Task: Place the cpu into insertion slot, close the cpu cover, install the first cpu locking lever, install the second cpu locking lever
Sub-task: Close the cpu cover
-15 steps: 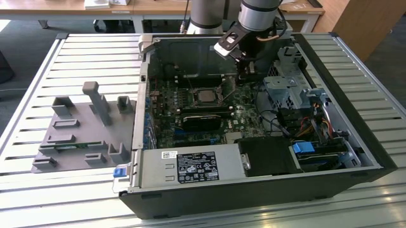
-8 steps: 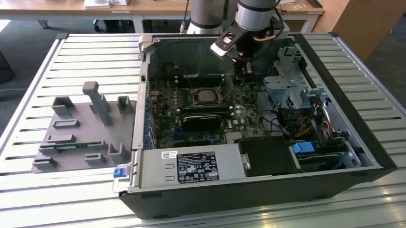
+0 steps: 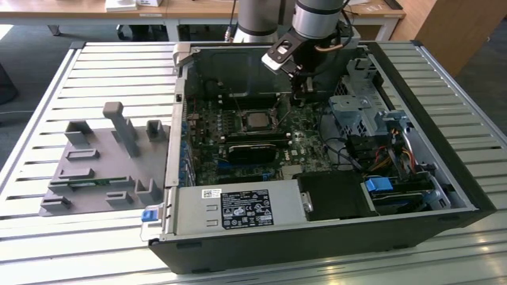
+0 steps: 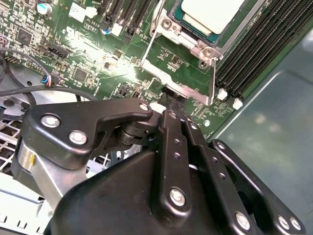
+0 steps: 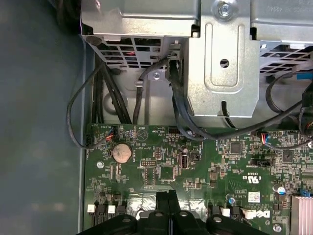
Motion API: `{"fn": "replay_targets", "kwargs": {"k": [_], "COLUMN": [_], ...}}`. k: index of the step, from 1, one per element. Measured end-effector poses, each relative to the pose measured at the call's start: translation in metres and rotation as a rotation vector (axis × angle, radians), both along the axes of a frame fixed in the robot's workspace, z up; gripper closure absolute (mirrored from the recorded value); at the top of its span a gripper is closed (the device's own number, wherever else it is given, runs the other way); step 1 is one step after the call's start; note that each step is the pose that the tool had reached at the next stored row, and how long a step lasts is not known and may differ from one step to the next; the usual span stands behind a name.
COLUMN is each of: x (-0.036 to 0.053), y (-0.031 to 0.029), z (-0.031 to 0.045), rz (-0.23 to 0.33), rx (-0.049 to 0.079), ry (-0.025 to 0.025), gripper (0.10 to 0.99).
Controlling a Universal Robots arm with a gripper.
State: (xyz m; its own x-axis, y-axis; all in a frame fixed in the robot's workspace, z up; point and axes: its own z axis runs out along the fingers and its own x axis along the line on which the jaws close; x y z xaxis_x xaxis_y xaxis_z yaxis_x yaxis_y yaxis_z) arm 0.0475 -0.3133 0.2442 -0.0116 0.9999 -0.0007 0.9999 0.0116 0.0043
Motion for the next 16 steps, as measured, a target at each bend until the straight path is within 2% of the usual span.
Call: {"fn": "replay_targets", "kwargs": {"k": [16], "x": [-0.0044], "y": [0.0000], "z": [0.0000], "rz": [0.000], "rx": [0.000], "ry": [0.0000], "gripper": [0.969]}}
